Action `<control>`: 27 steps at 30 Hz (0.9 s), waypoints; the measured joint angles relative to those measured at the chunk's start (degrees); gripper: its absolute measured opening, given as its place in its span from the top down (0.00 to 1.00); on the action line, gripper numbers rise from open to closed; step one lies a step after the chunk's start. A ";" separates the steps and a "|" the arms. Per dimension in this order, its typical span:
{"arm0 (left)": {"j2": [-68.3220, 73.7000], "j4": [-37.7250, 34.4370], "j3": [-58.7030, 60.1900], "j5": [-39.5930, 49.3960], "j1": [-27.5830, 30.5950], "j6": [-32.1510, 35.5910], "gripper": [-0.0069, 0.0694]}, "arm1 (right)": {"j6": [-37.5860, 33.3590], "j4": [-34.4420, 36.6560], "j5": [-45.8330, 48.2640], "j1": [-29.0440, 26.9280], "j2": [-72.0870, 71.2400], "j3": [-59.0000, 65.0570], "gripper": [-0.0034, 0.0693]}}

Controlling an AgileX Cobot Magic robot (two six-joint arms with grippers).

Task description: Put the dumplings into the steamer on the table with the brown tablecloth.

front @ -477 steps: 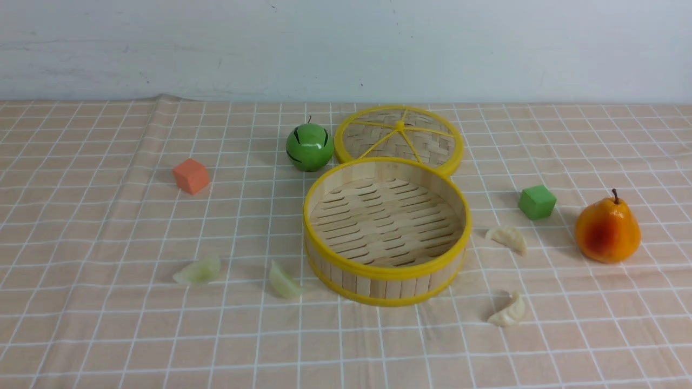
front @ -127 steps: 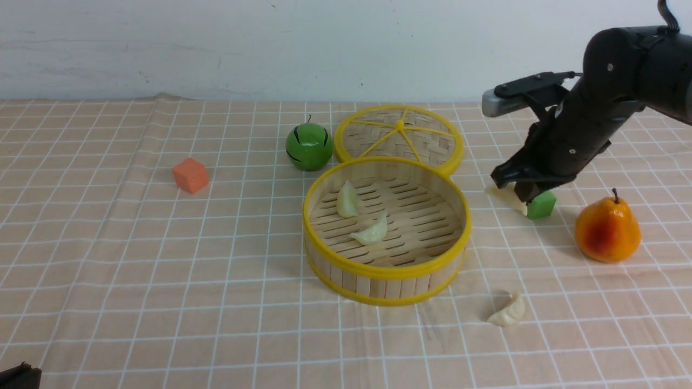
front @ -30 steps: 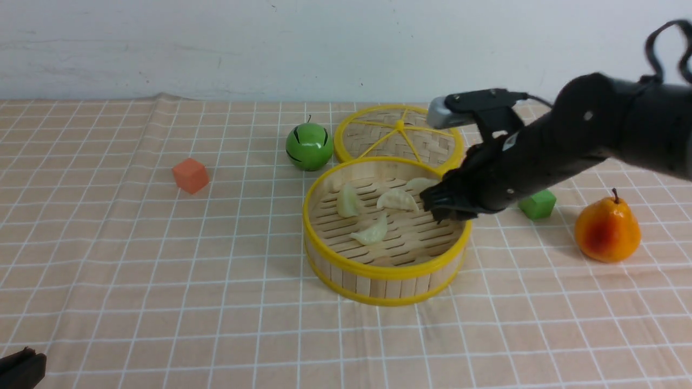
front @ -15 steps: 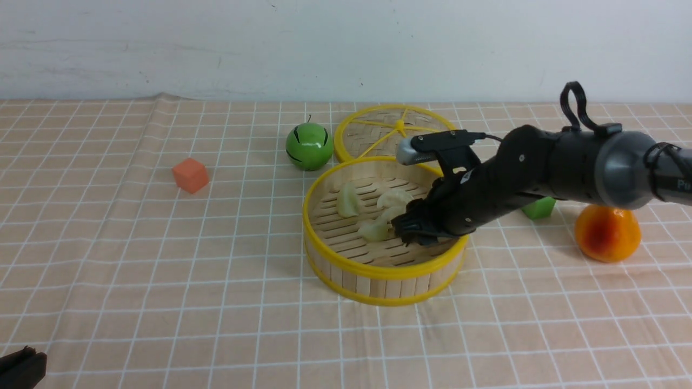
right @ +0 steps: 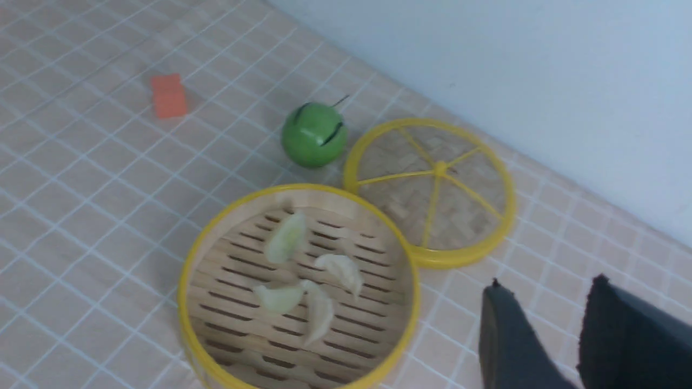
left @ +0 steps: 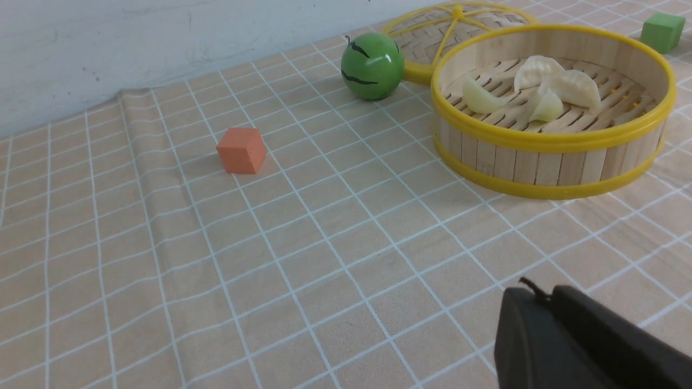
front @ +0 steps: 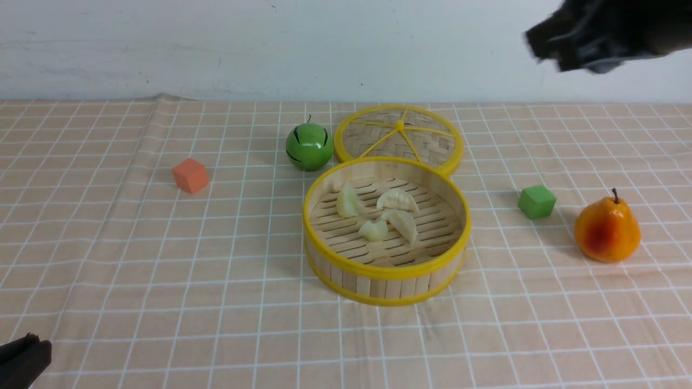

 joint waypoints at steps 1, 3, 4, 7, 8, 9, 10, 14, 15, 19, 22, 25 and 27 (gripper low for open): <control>0.00 0.00 0.05 0.00 0.00 0.00 0.86 | 2.76 -3.08 -0.37 0.00 -4.85 3.24 0.75; 0.00 0.00 0.05 0.00 0.00 0.00 0.86 | 5.69 -5.59 -1.79 0.00 -8.94 7.44 0.83; 0.00 0.00 0.05 0.00 0.00 0.00 0.86 | 9.80 -9.83 -6.11 0.00 -16.30 14.46 0.92; 0.00 0.00 0.05 0.00 0.00 0.00 0.86 | 16.23 -15.59 -16.59 0.00 -26.62 28.27 0.98; 0.00 0.04 0.05 0.00 0.00 0.00 0.86 | 17.92 -17.56 -20.54 0.00 -29.44 33.94 0.98; 0.00 0.04 0.05 0.00 0.00 0.00 0.86 | 19.99 -20.56 -26.60 0.00 -33.13 39.64 0.98; 0.00 0.04 0.05 0.00 0.00 0.00 0.86 | 21.14 -22.47 -30.29 0.00 -35.20 45.09 0.98; 0.00 0.04 0.05 0.00 0.00 0.00 0.86 | 26.37 -28.44 -43.85 0.00 -41.22 63.01 0.98; 0.00 0.04 0.05 0.00 0.00 0.00 0.86 | 27.44 -28.82 -45.10 0.00 -41.64 65.66 0.98; 0.00 0.04 0.05 0.00 0.00 0.00 0.85 | 29.41 -29.80 -49.50 0.00 -43.09 74.51 0.98; 0.00 0.04 0.05 0.04 0.00 0.00 0.84 | 29.60 -29.91 -51.94 0.00 -43.15 78.39 0.97; 0.00 0.04 0.05 0.04 0.00 0.00 0.84 | 29.60 -29.96 -52.57 0.00 -43.20 80.09 0.97; 0.00 0.04 0.05 0.04 0.00 0.00 0.84 | 29.60 -29.96 -51.09 0.00 -43.20 81.38 0.97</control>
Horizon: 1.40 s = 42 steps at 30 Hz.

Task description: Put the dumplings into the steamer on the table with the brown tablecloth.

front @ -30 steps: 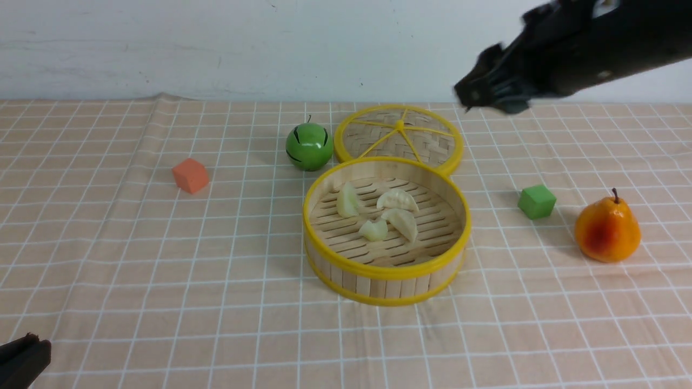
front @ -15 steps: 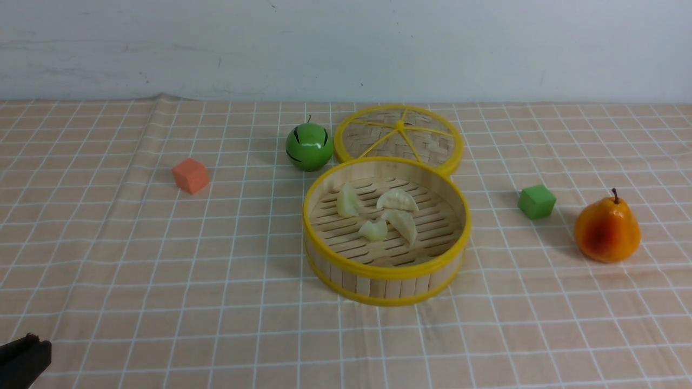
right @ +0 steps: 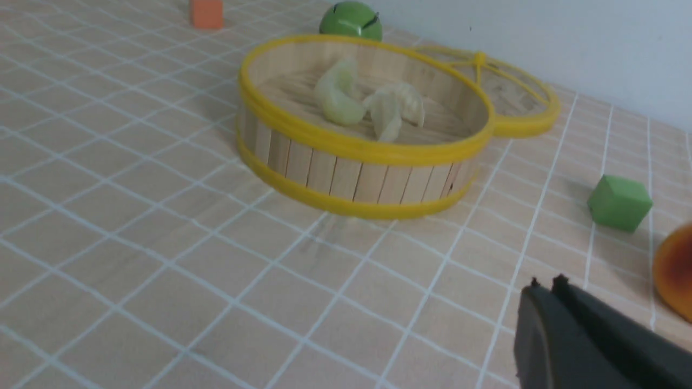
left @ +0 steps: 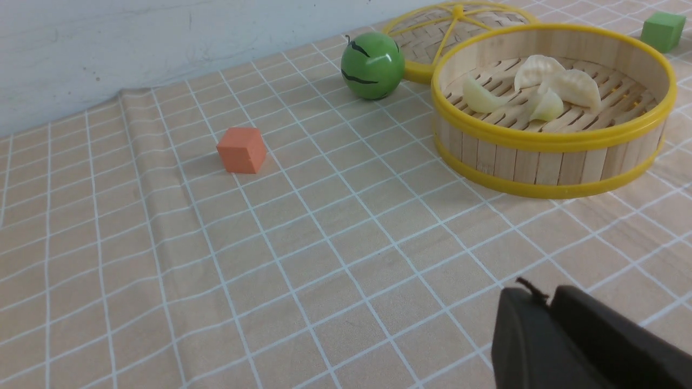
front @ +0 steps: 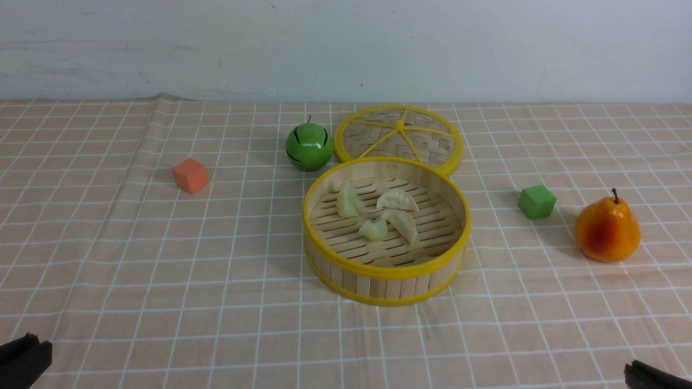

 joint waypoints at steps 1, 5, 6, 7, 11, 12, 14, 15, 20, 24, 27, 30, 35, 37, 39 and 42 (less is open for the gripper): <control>0.00 0.00 0.00 0.00 0.00 0.00 0.83 | 0.00 0.00 0.86 0.00 0.00 0.29 0.97; 0.00 0.00 0.00 0.00 0.00 0.00 0.83 | 0.00 0.00 4.92 0.00 -0.25 0.74 0.97; 0.00 0.00 0.00 0.00 0.00 0.00 0.83 | 0.00 0.00 5.54 0.00 -1.05 1.04 0.97; 0.00 0.00 0.00 0.00 0.00 0.00 0.83 | 0.00 0.00 5.54 0.00 -1.05 1.04 0.97; 0.00 0.00 0.00 0.00 0.00 0.00 0.82 | 0.00 0.00 8.95 -0.12 -8.41 1.89 0.97; 0.00 0.00 0.00 0.00 0.00 0.00 0.82 | 0.00 0.08 9.15 -0.21 -9.41 1.89 0.97; 0.00 0.00 0.00 0.00 0.00 0.00 0.82 | 0.00 0.80 10.92 -1.11 -13.57 1.89 0.96; 0.00 0.00 0.00 0.00 0.00 0.00 0.82 | 0.00 2.08 11.93 -1.96 -16.20 1.89 0.96; 0.00 0.00 0.00 0.00 0.00 0.00 0.82 | -2.51 14.79 18.86 -8.62 -25.51 1.89 0.96; 0.00 0.00 0.00 0.00 0.00 0.00 0.82 | -6.96 24.35 24.85 -12.92 -26.24 1.89 0.96; 0.00 0.00 0.00 0.00 0.00 0.00 0.81 | -8.02 28.65 28.01 -14.41 -26.24 1.89 0.95; 0.00 0.00 0.00 0.00 0.00 0.00 0.81 | -8.20 30.48 30.87 -14.83 -26.24 1.38 0.95; 0.00 0.00 0.00 0.00 0.00 0.00 0.80 | -8.40 30.30 31.25 -14.87 -26.24 1.32 0.95; 0.00 0.00 0.00 0.00 0.00 0.00 0.79 | -8.46 30.28 31.25 -14.87 -26.24 1.32 0.95; 0.00 0.00 0.00 0.00 0.00 0.00 0.79 | -8.57 30.28 31.26 -14.87 -26.24 1.32 0.94; 0.00 0.00 0.00 0.00 0.00 0.00 0.78 | -8.63 30.28 31.31 -14.87 -26.24 1.32 0.94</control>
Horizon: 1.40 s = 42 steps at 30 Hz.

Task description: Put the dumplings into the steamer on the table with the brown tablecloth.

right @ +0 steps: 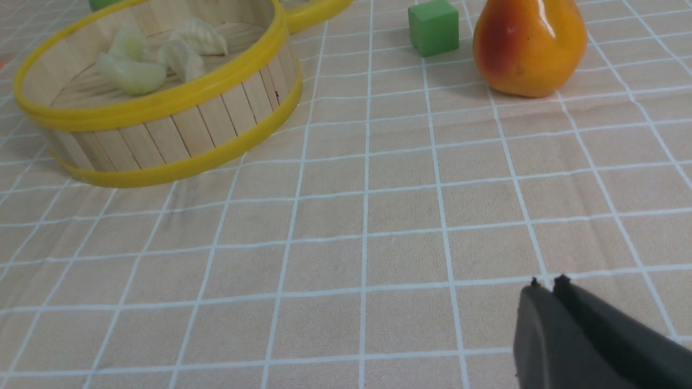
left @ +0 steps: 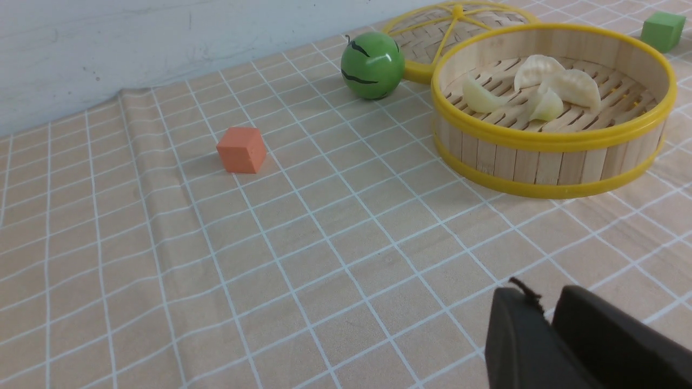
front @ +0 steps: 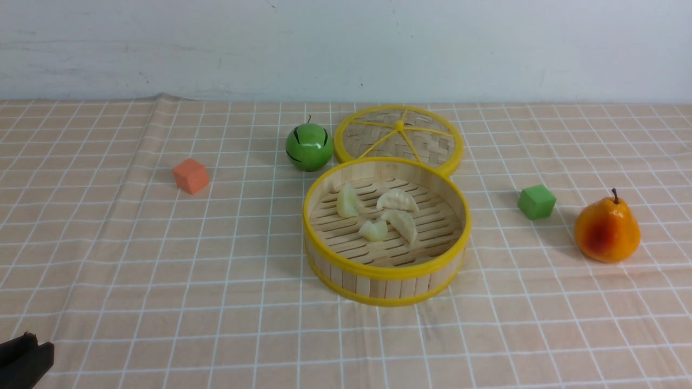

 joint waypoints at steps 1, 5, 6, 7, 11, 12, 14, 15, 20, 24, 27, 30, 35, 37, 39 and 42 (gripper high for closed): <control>0.00 0.00 0.00 0.00 0.00 0.00 0.78 | 0.00 0.00 0.00 0.00 0.00 0.00 0.94; 0.00 0.00 0.00 0.00 0.00 0.00 0.78 | 0.00 0.00 0.00 0.00 0.00 0.00 0.93; 0.00 0.00 0.00 0.00 0.00 0.00 0.78 | 0.00 -0.05 0.00 0.00 0.00 0.00 0.93; 0.00 0.00 0.00 0.00 0.00 0.00 0.78 | -0.01 -0.05 0.00 0.00 0.00 0.00 0.92; 0.00 0.00 0.00 0.00 0.00 0.00 0.77 | -0.20 -0.05 0.05 0.00 0.00 0.00 0.92; 0.00 0.00 0.00 0.00 0.00 0.00 0.77 | -0.20 -0.05 0.06 0.00 0.00 0.00 0.92; 0.00 0.00 0.00 0.00 0.00 0.00 0.77 | -0.20 -0.05 0.06 0.00 0.00 -0.01 0.92; 0.00 0.00 0.00 0.00 0.00 0.00 0.77 | -0.20 -0.05 0.06 0.00 0.00 -0.01 0.92; -0.99 0.16 1.16 -0.49 0.00 0.00 0.76 | -0.20 -0.05 0.06 0.00 0.00 -0.01 0.92; -5.79 -0.75 6.16 0.61 0.75 0.00 0.75 | -0.20 -0.05 0.10 0.00 0.00 -0.01 0.91; -10.93 -3.63 8.37 2.37 4.73 0.00 0.75 | -0.20 -0.05 0.10 0.00 0.00 -0.01 0.91; -14.52 -8.06 11.18 0.18 11.04 0.00 0.76 | -0.20 -0.05 0.10 0.00 0.00 -0.01 0.91; -14.85 -12.24 17.44 -8.31 20.65 0.00 0.90 | -0.20 -0.05 0.16 0.00 -0.02 -0.01 0.90; -14.85 -15.94 18.46 -9.68 23.71 0.40 0.93 | -0.20 -0.05 0.16 0.00 -0.02 -0.01 0.90; -14.85 -17.56 18.51 -9.67 24.95 1.66 0.93 | -0.21 -0.05 0.16 0.00 -0.02 -0.01 0.90; -14.85 -20.04 18.64 -7.45 26.47 7.09 0.93 | -0.26 -0.05 0.16 0.00 -0.02 -0.01 0.89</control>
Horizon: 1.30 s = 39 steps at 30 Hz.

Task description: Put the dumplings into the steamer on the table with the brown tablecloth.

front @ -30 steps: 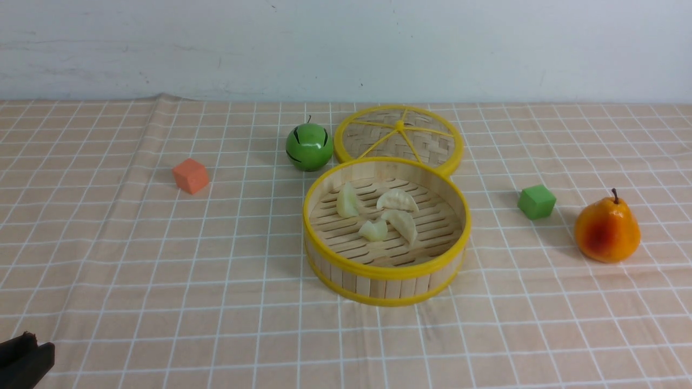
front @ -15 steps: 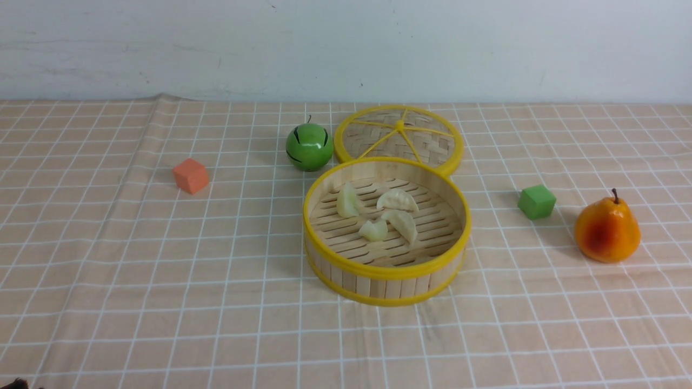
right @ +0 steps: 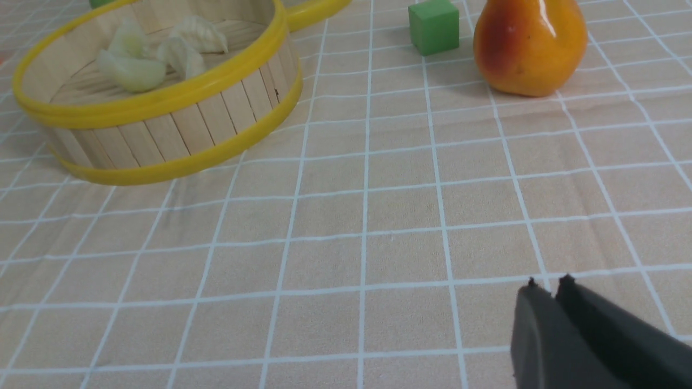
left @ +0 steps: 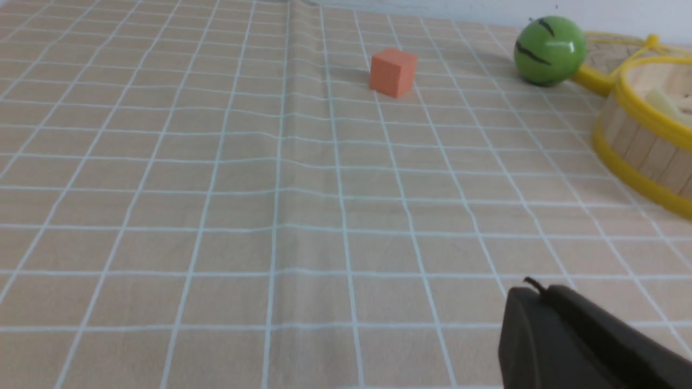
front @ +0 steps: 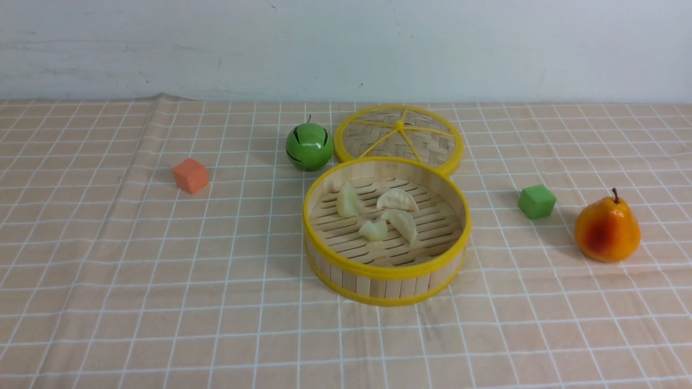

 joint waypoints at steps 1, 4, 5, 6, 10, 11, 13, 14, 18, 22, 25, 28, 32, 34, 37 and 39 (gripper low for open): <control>0.00 -1.16 0.06 1.26 0.06 1.08 0.93 | -0.13 0.00 0.00 0.00 0.00 0.00 0.89; 0.00 -2.65 0.24 4.16 0.12 3.03 0.93 | -0.12 0.00 0.00 0.00 0.00 -0.05 0.88; 0.00 -2.91 0.24 4.57 0.12 3.46 0.93 | -0.12 0.00 0.00 0.00 0.00 -0.05 0.88; 0.00 -2.97 0.28 4.75 0.12 3.93 0.93 | -0.12 0.00 0.00 0.00 0.00 -0.05 0.88; 0.00 -3.18 0.28 4.87 0.12 4.48 0.93 | -0.12 0.00 0.00 0.00 0.00 -0.05 0.87; 0.00 -3.19 0.28 4.87 0.12 4.57 0.93 | -0.12 0.00 0.00 0.00 0.00 -0.05 0.87; 0.00 -3.31 0.28 4.87 0.12 4.61 0.93 | -0.12 0.00 0.00 0.00 0.00 -0.05 0.87; 0.00 -3.31 0.28 4.87 0.12 4.61 0.93 | -0.12 0.00 0.00 0.00 0.00 -0.05 0.87; 0.00 -3.36 0.28 4.87 0.12 4.61 0.93 | -0.12 0.00 0.00 0.00 0.00 -0.05 0.87; 0.00 -3.36 0.28 4.87 0.12 4.61 0.93 | -0.12 0.00 0.00 0.00 0.00 -0.05 0.86; 0.00 -3.36 0.28 4.87 0.12 4.61 0.93 | -0.12 0.00 0.00 0.00 0.00 -0.05 0.86; 0.00 -3.36 0.28 4.87 0.12 4.63 0.93 | -0.12 0.00 0.00 0.00 0.00 -0.05 0.86; 0.00 -3.36 0.28 4.87 0.12 4.63 0.93 | -0.12 0.00 0.00 0.00 0.00 -0.05 0.86; 0.00 -3.36 0.28 4.87 0.12 4.63 0.93 | -0.12 0.00 0.00 0.00 0.00 -0.05 0.86; 0.00 -3.36 0.28 4.87 0.12 4.63 0.93 | -0.12 0.00 0.00 0.00 0.00 -0.05 0.86; 0.00 -3.36 0.28 4.87 0.12 4.63 0.93 | -0.12 0.00 0.00 0.00 0.00 -0.05 0.86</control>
